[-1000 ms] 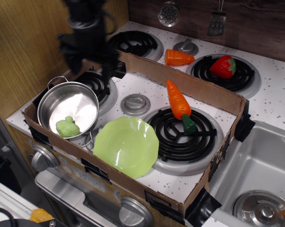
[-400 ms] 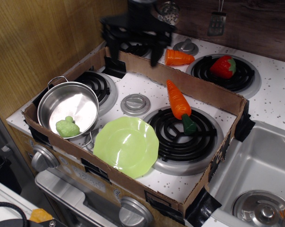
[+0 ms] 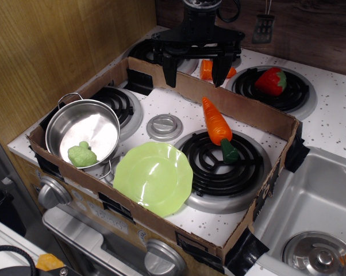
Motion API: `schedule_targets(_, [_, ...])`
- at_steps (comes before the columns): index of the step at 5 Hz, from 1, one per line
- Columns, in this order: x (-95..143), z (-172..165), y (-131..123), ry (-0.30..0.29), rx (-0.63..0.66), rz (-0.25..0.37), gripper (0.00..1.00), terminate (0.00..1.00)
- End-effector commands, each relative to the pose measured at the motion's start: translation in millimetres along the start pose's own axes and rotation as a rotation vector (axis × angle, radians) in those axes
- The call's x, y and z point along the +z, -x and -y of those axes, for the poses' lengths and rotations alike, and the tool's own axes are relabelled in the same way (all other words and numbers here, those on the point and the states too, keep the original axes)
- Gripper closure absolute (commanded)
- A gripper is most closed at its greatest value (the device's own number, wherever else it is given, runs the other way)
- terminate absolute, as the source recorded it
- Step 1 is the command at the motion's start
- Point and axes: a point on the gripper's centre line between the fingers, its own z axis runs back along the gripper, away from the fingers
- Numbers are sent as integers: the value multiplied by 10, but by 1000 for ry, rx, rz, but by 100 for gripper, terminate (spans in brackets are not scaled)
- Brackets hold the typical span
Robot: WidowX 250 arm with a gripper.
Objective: Put carrot on plate
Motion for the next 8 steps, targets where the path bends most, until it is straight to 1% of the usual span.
schedule_targets(1, [-57,119,29,46,36,17,0,0])
schedule_targets(2, [-274,123,92,41,50,25,0,0])
schedule_targets(3, [-432,133,99,43,43,14,0,0])
schedule_targets(5, [-637,167,116,89,38,-4,0,0])
schedule_targets(6, [-655,173,124,89,34,-8,100,0])
schedule_targets(7, [-555,175,113,77,30,-12,100,0])
schedule_targets(8, [-378,178,123,56,60,-3,100,0])
